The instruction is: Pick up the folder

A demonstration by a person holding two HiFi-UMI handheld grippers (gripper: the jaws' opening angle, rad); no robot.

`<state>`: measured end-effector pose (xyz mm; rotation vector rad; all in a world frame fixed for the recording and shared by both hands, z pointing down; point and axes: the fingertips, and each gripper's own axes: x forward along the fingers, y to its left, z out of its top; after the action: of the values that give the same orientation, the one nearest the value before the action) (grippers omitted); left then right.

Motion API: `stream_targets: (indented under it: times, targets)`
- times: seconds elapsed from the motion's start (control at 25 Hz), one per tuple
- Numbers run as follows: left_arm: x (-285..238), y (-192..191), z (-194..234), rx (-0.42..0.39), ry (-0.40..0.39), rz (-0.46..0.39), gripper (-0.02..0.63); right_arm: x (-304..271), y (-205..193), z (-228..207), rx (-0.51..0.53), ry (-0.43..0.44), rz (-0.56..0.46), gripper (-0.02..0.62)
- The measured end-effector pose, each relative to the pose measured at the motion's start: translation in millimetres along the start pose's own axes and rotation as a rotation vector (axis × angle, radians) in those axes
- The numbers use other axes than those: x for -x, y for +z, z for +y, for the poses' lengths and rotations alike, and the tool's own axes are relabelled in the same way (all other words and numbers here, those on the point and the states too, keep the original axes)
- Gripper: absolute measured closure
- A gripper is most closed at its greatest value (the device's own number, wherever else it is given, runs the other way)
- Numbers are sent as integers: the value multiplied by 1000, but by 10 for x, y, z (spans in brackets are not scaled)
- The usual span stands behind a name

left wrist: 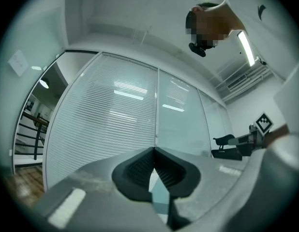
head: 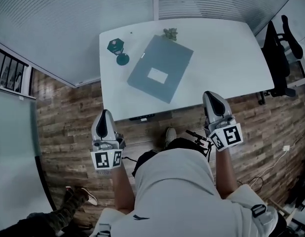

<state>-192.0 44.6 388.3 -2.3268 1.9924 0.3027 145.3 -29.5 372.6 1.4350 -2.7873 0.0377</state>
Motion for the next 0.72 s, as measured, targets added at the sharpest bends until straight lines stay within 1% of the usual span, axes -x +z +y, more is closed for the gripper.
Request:
stream_targets:
  times: [0.2, 0.36, 0.6, 0.72]
  targets:
    - [-343, -65, -23, -25, 45, 11, 601, -371, 30, -318, -7, 49, -10, 594]
    - [-592, -152, -73, -16, 54, 26, 601, -556, -15, -519, 50, 65, 15, 594]
    - [-923, -238, -83, -43, 7, 67, 601, -763, -154, -638, 26, 53, 37, 594]
    - [-1095, -272, -37, -14, -22, 79, 601, -849, -227, -631, 11, 45, 54, 594]
